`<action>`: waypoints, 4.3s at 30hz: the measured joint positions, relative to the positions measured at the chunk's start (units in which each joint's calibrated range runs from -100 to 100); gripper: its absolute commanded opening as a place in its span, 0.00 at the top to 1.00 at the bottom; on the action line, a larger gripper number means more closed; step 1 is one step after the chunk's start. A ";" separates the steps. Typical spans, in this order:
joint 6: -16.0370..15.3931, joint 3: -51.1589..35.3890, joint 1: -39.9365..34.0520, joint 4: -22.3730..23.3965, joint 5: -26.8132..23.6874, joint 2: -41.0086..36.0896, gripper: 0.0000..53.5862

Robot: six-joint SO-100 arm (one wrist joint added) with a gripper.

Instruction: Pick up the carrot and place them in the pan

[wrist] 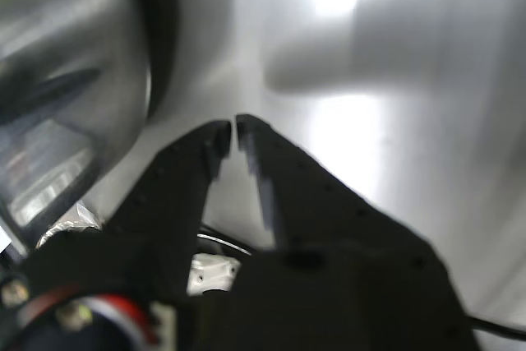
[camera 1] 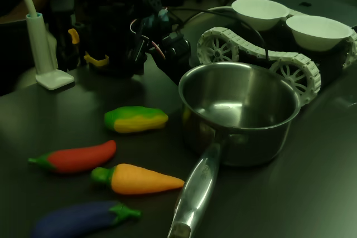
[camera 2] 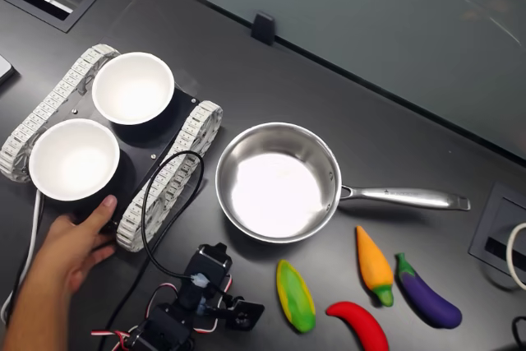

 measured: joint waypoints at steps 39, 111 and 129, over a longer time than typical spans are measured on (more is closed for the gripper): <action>0.00 -1.00 0.33 0.34 0.00 0.00 1.00; 0.00 -1.00 0.33 0.34 0.00 0.00 1.00; 0.00 -1.00 2.09 0.34 -0.39 0.00 1.00</action>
